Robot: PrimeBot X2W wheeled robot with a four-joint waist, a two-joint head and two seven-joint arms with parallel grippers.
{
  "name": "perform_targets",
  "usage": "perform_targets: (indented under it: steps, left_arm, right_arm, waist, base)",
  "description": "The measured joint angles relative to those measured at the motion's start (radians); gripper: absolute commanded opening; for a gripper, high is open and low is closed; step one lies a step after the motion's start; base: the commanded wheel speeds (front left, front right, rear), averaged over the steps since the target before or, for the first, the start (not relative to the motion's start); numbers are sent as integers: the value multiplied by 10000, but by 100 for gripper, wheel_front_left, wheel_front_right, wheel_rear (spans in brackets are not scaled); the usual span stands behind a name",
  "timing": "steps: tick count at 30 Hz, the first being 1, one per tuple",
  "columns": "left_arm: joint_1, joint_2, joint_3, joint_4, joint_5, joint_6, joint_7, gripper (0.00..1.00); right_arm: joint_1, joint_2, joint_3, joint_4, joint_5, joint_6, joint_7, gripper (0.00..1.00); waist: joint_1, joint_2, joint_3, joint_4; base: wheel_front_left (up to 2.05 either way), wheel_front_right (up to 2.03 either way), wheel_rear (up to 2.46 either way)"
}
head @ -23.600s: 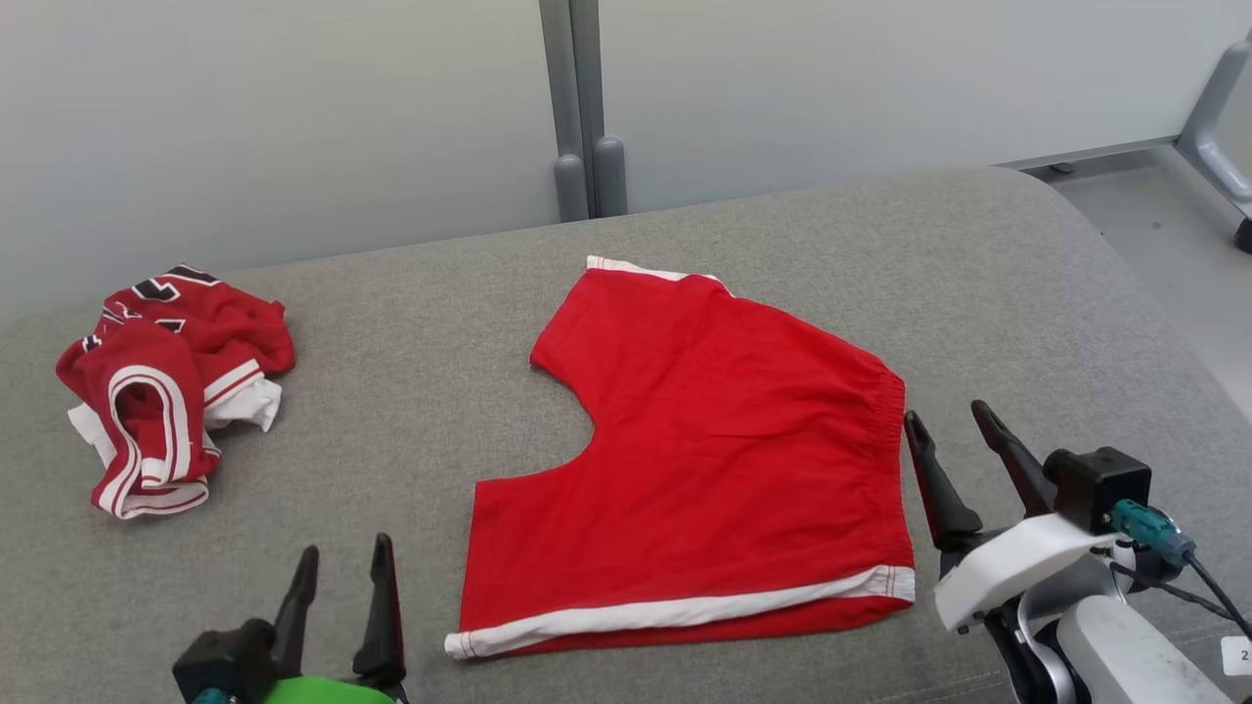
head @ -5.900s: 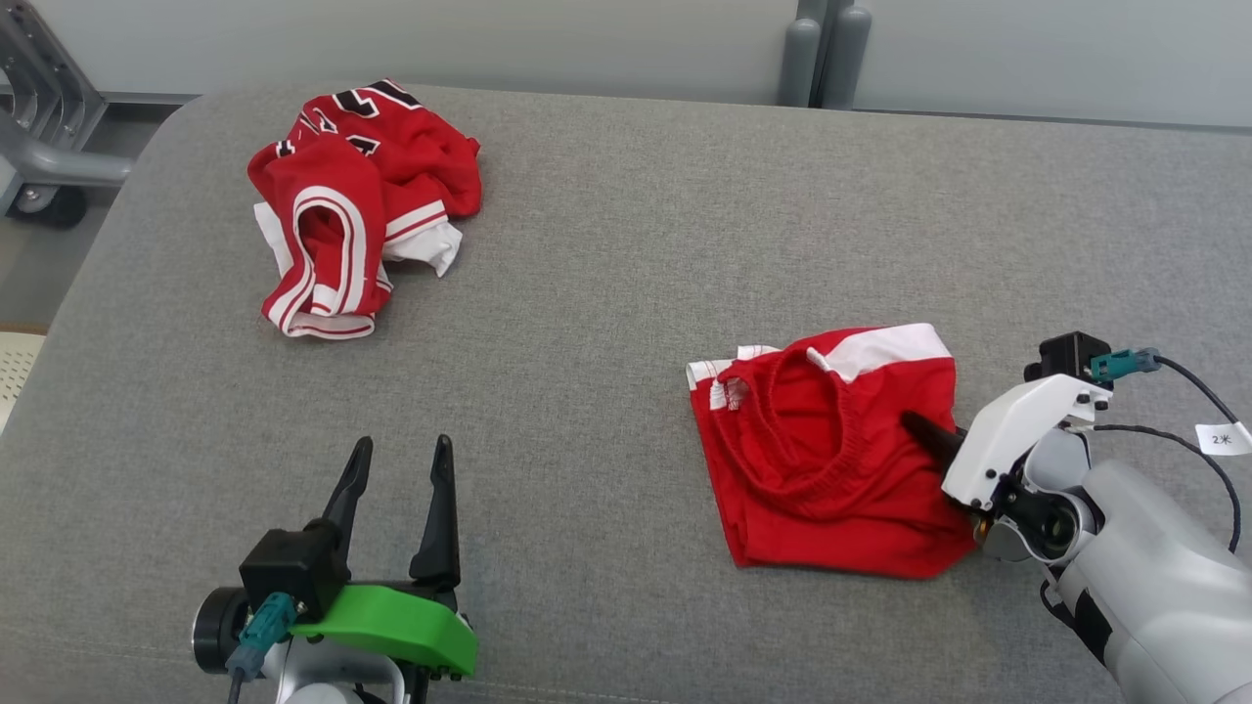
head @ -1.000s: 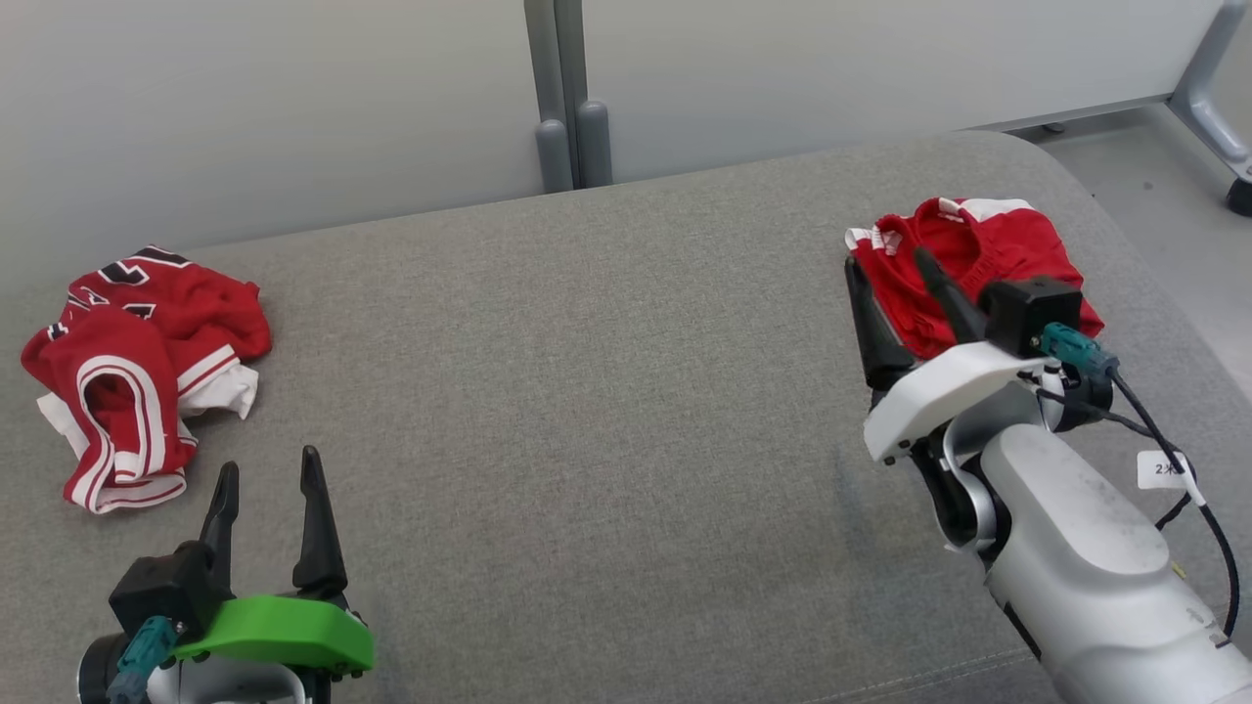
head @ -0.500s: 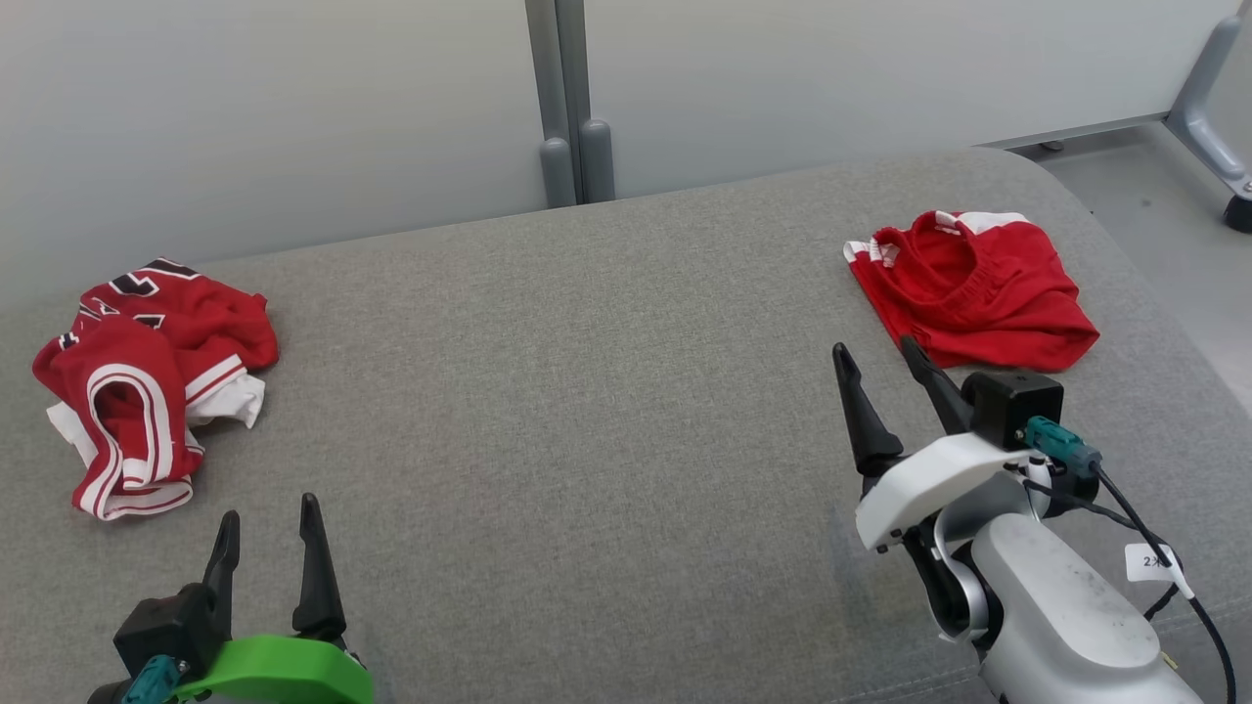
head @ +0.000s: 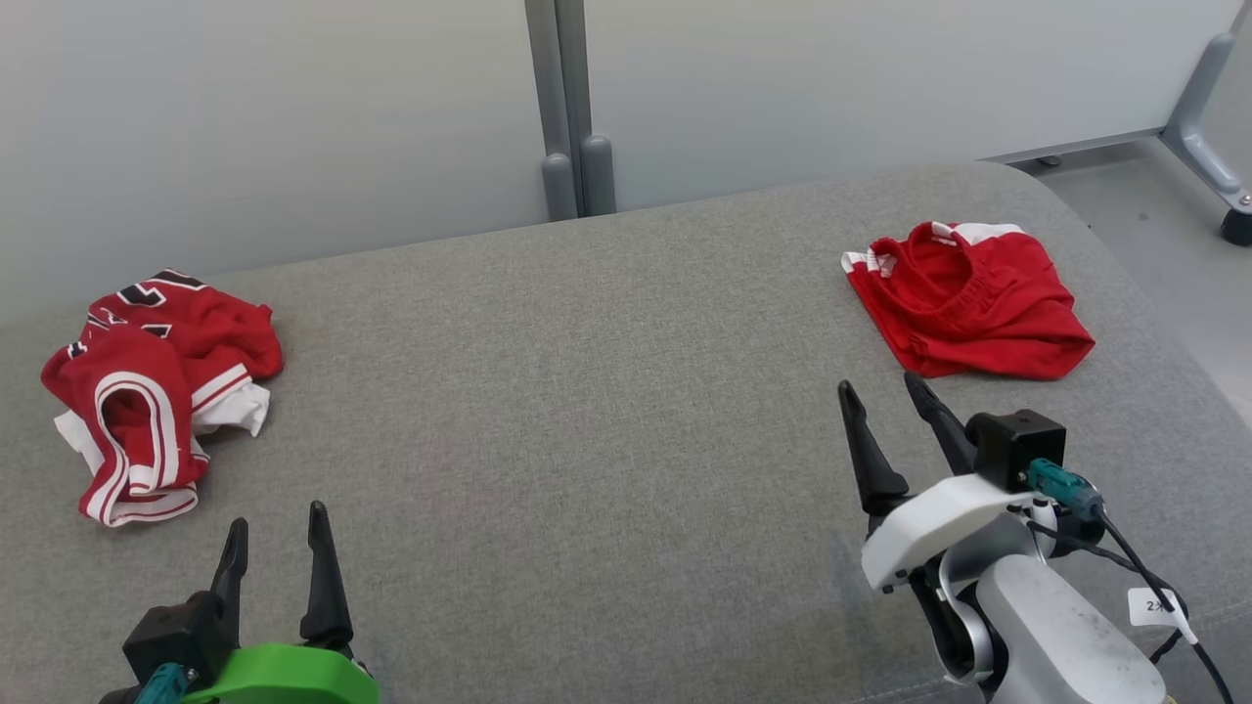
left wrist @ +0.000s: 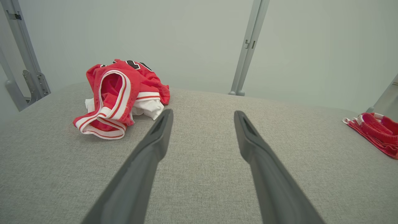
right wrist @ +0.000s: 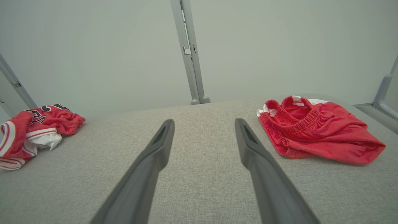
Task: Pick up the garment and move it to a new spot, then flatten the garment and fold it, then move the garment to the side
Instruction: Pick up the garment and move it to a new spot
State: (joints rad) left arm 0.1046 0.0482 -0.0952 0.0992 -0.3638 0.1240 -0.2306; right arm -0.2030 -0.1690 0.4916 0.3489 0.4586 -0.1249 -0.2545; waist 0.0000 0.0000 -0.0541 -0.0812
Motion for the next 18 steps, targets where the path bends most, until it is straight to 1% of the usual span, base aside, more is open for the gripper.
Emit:
perform_targets:
  steps: [18]
  left_arm:
    - [36,-2,-36,-46,4,4,-4,100]
  right_arm:
    - [544,33,-359,-366,-357,-2,0,100]
  waist:
    - [0,0,-24,148]
  base:
    - [0,0,0]
